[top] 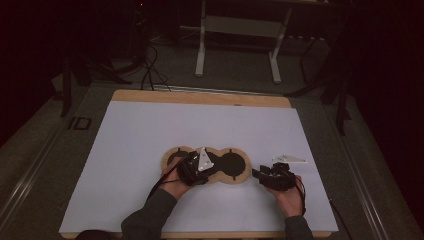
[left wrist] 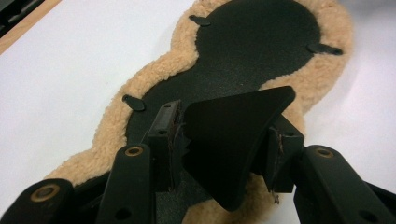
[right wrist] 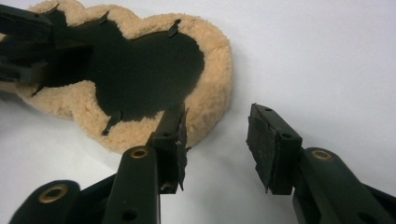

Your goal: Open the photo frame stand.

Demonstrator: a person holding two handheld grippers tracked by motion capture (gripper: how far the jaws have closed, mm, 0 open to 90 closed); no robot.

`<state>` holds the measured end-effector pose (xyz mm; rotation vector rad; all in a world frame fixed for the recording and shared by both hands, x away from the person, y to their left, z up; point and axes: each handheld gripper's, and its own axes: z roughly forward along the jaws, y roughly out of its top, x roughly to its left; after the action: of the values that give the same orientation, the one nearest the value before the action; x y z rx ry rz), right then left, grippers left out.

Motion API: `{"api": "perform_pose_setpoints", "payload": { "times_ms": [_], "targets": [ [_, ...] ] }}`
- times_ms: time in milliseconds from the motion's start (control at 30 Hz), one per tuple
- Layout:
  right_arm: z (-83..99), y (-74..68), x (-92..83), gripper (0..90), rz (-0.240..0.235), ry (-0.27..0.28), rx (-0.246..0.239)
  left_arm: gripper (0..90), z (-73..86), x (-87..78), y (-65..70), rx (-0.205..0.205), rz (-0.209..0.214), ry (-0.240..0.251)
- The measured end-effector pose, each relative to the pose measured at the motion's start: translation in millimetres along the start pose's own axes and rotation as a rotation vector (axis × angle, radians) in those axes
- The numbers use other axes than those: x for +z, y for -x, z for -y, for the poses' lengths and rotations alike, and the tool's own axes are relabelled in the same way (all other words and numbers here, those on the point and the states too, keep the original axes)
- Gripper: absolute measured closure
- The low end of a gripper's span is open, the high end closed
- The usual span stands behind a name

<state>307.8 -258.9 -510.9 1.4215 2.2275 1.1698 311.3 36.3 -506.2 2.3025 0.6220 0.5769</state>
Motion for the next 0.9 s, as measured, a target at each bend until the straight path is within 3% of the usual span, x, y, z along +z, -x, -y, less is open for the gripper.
{"api": "perform_pose_setpoints", "payload": {
  "times_ms": [133,500,900],
  "targets": [
    [0.0,0.4,-0.1,56.7,0.0,0.0,0.002,56.8,-2.1,2.2,-0.4,0.009,-0.01,-0.013],
    [-0.2,0.6,-1.0,56.5,-0.003,0.006,0.004,70.8,-10.8,-2.5,-2.6,0.044,-0.042,-0.003],
    [-1.8,-1.5,-2.8,54.6,-0.012,0.016,0.002,73.8,-12.6,-3.5,-6.0,0.057,-0.042,0.005]
  ]
}}
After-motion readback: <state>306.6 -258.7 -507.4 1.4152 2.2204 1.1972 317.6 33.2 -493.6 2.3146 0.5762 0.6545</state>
